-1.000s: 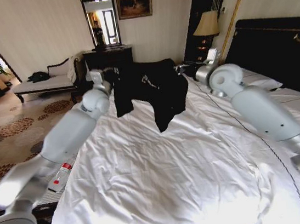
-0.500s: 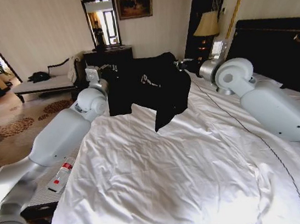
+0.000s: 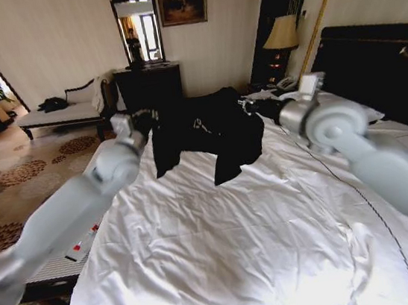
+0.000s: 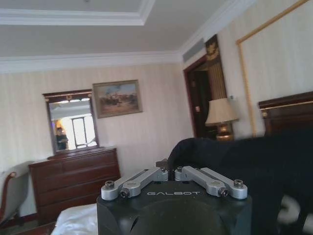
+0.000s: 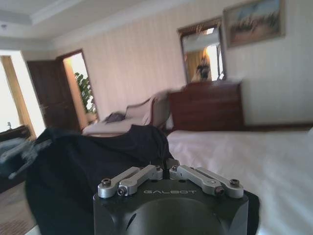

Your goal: Fold the clothes on the bed.

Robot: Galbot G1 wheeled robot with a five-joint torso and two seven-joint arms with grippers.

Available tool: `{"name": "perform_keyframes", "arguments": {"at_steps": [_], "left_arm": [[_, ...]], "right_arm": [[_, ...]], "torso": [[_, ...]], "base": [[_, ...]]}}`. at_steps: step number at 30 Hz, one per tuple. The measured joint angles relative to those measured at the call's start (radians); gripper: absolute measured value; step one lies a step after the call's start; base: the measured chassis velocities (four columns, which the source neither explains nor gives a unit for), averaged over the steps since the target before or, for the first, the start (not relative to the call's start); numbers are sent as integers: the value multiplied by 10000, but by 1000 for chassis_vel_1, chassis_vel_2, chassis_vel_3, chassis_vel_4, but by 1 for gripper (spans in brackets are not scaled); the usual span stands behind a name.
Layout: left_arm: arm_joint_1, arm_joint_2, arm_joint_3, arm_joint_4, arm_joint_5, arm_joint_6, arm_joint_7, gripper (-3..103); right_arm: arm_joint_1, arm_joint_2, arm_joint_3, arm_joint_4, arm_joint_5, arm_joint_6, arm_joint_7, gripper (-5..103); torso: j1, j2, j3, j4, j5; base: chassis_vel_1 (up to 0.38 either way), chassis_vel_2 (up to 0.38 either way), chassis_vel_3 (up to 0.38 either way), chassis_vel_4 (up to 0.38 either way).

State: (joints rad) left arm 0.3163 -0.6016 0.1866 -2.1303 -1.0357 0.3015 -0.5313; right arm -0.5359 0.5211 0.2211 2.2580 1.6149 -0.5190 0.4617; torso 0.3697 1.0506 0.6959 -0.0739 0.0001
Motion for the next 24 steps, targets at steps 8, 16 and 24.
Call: {"name": "perform_keyframes", "arguments": {"at_steps": [8,16,24], "left_arm": [[3519,1661,-1773,-2584,614,79,119,1],[5467,2293,-1900,-3720,972,282,189,1],[6500,1954,-1720,-3194,1473,432,148,1]], "right_arm": [[-4943,61,3443,2518,737,-197,621,1],[-8428,931,4454,2520,-87,-447,870,1],[-8810,1458,4098,2474,-348,-686,762,1]], "torso": [[-2,2,-1,14,-6],[2,1,2,9,5],[1,0,2,8,-5]], "base": [[0,0,0,0],[0,0,0,0],[0,0,0,0]]}}
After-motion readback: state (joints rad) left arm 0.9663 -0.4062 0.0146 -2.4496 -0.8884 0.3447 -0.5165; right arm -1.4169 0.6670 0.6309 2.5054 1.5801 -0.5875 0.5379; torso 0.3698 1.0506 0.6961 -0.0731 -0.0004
